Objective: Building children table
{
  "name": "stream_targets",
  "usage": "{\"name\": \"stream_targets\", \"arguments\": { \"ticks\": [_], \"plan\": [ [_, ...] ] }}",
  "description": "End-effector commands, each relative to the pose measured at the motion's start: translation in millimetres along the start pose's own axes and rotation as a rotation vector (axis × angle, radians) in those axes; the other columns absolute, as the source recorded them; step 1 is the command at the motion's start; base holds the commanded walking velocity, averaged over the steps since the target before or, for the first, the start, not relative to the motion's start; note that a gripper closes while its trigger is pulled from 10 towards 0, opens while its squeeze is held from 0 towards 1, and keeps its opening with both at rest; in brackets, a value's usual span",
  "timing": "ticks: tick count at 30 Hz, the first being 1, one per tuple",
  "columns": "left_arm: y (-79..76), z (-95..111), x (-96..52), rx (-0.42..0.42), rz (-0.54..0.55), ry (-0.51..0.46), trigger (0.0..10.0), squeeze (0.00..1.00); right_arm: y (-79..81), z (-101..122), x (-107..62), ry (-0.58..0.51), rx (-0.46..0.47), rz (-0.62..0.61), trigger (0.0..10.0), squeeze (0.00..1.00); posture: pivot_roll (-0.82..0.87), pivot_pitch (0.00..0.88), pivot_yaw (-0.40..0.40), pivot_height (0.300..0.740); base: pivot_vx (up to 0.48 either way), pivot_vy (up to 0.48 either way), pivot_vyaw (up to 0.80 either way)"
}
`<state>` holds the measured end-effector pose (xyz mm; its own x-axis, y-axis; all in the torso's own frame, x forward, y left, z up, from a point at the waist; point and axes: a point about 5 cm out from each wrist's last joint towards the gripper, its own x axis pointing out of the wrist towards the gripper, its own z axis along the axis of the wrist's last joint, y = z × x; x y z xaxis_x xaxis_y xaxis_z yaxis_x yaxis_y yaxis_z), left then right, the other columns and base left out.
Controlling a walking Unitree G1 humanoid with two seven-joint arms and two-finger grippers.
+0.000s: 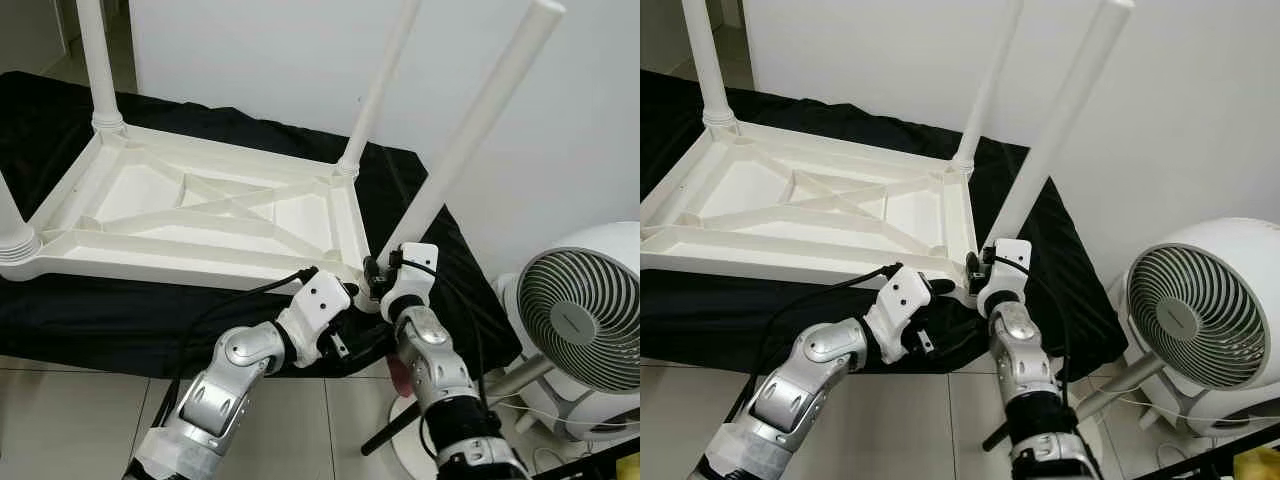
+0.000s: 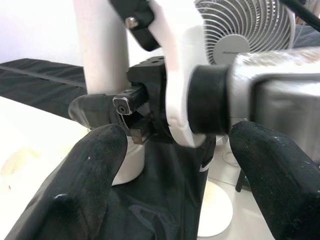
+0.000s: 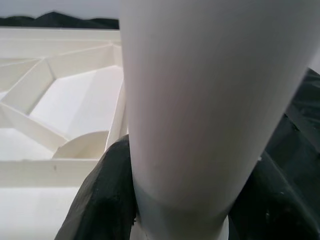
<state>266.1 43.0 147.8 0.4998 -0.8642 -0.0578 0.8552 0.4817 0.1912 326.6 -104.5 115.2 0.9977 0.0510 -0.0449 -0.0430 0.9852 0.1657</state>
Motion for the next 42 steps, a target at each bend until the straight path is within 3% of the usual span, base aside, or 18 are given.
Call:
{"name": "stream_targets", "arguments": {
  "ticks": [1,3,4,14,15,21,22,24,28,34,35,37,38,39,42],
  "plan": [
    [-4.4,2.2,3.1,-0.006,0.000,-0.008,10.0,0.00,-3.2,-16.9,-6.3,0.085,0.013,-0.024,10.0,0.00,0.12,0.010,-0.216,0.740,0.000,0.000,0.00],
    [-5.5,1.3,2.9,-0.011,0.000,-0.007,10.0,0.00,1.1,-11.6,-7.9,0.054,-0.004,0.015,10.0,0.00,0.12,0.010,-0.219,0.740,0.000,0.000,0.00],
    [-5.6,1.1,2.7,-0.011,-0.001,-0.006,10.0,0.00,0.3,-9.5,-8.6,0.041,0.018,0.028,10.0,1.00,0.12,0.009,-0.219,0.740,0.000,0.000,0.00],
    [-2.6,2.4,2.6,-0.003,0.000,-0.007,10.0,0.00,-7.3,-4.0,-11.8,0.026,0.067,0.033,10.0,1.00,0.12,0.000,-0.219,0.740,0.000,0.000,0.00],
    [-3.2,2.5,2.7,-0.002,-0.001,-0.007,10.0,0.00,-10.3,-3.2,-14.0,0.027,0.066,0.091,10.0,0.00,0.13,0.000,-0.223,0.740,0.000,0.000,0.00],
    [-3.3,2.4,2.8,-0.003,0.003,-0.010,10.0,0.00,-25.4,-0.5,-20.2,0.020,0.016,0.227,10.0,0.00,0.12,0.000,-0.224,0.740,0.000,0.000,0.00],
    [-2.5,2.2,2.8,-0.002,0.004,-0.009,10.0,0.00,-40.4,2.1,-17.7,0.014,-0.085,0.288,10.0,0.00,0.12,0.000,-0.218,0.740,0.000,0.000,0.00],
    [-2.5,2.2,2.8,-0.002,0.004,-0.009,10.0,0.00,-40.4,2.1,-17.7,0.014,-0.085,0.288,10.0,0.00,0.12,0.000,-0.218,0.740,0.000,0.000,0.00],
    [-0.5,2.9,4.0,0.010,-0.002,-0.007,10.0,0.00,-56.6,14.4,-3.9,0.008,-0.241,0.436,10.0,0.00,0.12,0.000,-0.208,0.740,0.000,0.000,0.00],
    [0.8,4.2,3.7,0.017,-0.002,-0.007,10.0,0.00,-51.7,15.2,5.6,0.043,-0.293,0.522,10.0,0.00,0.13,0.000,-0.206,0.740,0.000,0.000,0.00],
    [0.5,5.1,3.5,0.018,-0.002,-0.010,10.0,0.00,-47.0,13.5,8.8,0.056,-0.310,0.559,8.2,0.00,0.13,0.000,-0.202,0.740,0.000,0.000,0.00],
    [0.3,5.8,3.4,0.018,-0.002,-0.012,10.0,0.00,-43.9,12.4,10.9,0.064,-0.324,0.584,8.2,0.00,0.13,0.000,-0.202,0.740,0.000,0.000,0.00],
    [0.5,6.4,3.5,0.019,-0.001,-0.013,10.0,0.00,-41.7,11.2,13.3,0.073,-0.336,0.601,9.6,0.00,0.14,0.000,-0.204,0.740,0.000,0.000,0.00],
    [0.6,6.8,3.6,0.020,-0.001,-0.014,10.0,0.00,-39.7,9.3,16.0,0.091,-0.337,0.607,5.0,0.00,0.14,0.000,-0.205,0.740,0.000,0.000,0.00],
    [0.9,7.0,3.8,0.021,-0.001,-0.014,10.0,0.00,-39.1,7.3,19.4,0.107,-0.334,0.616,5.0,0.00,0.14,0.000,-0.205,0.740,0.000,0.000,0.00]
  ]
}}
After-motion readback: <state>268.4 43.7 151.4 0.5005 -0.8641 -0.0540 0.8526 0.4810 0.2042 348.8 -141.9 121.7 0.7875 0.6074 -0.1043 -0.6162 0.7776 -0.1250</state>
